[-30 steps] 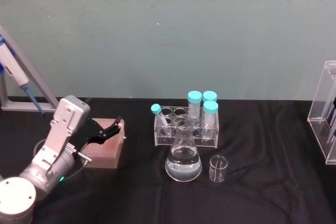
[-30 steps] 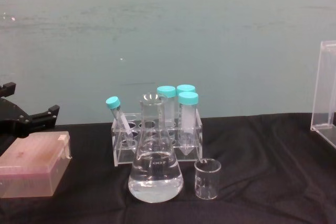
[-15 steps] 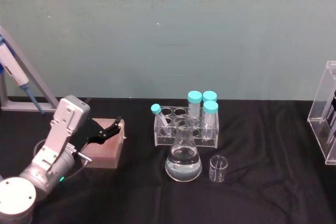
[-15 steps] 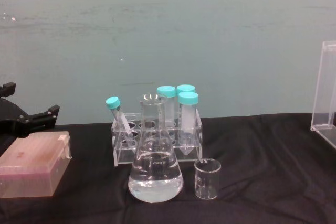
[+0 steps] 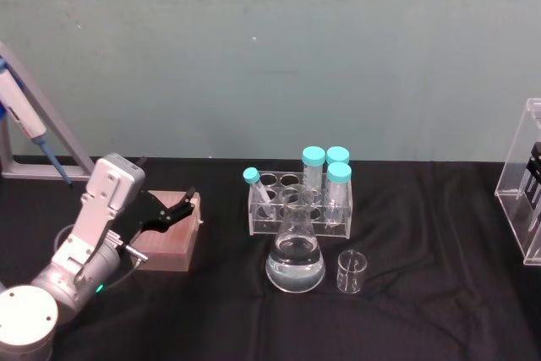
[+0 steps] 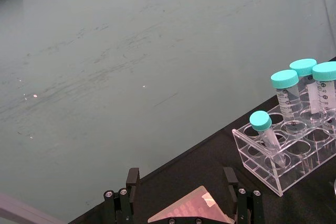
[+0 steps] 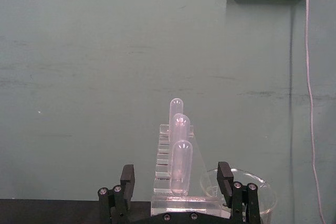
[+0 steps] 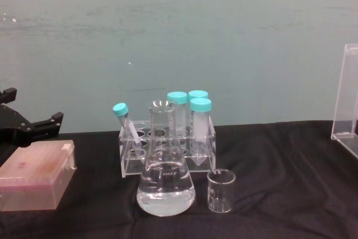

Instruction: Place the experimental apparatus aside using one hand.

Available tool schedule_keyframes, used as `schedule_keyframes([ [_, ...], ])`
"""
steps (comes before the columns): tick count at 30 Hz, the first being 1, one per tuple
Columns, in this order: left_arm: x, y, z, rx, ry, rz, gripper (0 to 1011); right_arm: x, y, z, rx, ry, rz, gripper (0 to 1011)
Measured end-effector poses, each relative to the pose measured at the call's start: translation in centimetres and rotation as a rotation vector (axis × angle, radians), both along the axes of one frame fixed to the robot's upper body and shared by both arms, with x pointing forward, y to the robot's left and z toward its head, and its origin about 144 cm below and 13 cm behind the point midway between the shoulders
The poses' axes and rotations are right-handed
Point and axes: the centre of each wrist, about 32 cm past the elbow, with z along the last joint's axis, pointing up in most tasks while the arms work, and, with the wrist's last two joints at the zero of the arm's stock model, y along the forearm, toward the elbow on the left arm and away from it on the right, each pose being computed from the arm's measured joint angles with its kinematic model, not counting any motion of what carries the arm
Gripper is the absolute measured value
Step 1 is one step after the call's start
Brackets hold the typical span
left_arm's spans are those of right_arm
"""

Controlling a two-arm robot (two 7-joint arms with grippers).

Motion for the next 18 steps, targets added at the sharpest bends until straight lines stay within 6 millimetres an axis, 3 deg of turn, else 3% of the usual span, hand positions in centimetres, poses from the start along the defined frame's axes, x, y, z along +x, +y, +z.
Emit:
schedule_keyframes([
  [18,0.0,0.0,0.0,0.0,0.0,0.0,1000,-0.04,0.09,0.13,-0.01,0.012,0.0,1003],
])
